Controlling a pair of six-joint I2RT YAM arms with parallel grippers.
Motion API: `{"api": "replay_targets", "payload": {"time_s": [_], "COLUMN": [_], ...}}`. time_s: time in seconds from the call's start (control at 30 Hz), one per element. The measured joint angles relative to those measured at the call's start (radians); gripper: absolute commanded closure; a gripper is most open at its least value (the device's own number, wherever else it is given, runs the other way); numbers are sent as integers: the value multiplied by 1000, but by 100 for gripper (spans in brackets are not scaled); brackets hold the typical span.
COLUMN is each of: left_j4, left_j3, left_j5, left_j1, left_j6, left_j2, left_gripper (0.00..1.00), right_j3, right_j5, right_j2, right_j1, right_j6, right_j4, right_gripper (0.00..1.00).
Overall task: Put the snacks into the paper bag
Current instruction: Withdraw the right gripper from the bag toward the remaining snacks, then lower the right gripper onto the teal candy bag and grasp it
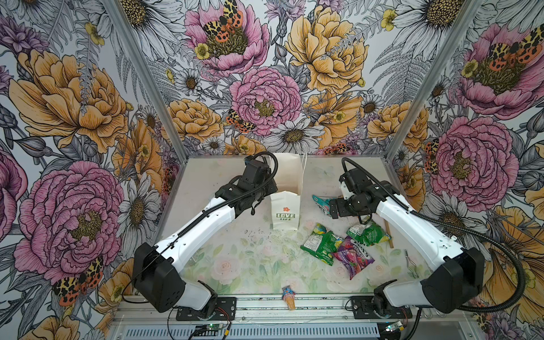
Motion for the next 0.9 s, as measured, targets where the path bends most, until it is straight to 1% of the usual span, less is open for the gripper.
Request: {"api": "replay_targets", "payload": {"time_s": [0.17, 0.33, 0.6, 0.9], "left_j4": [0, 0, 3, 12], "left_j3": [0, 0, 14, 15], "left_j5": [0, 0, 4, 7], "left_j1": [0, -2, -6, -14], "left_j6": [-6, -7, -7, -7], "left_j2": [0, 0, 17, 26], "left_gripper": [100, 100, 100, 100], "right_j3": [15, 83, 204, 259], "right_j5": [16, 67, 120, 134], "right_j2": [128, 249, 364, 477], "right_j1": [0, 0, 0, 0], "right_j6": [12, 34, 45, 49], "right_j4": [35, 54, 68, 73], "right_gripper": [0, 0, 0, 0]}}
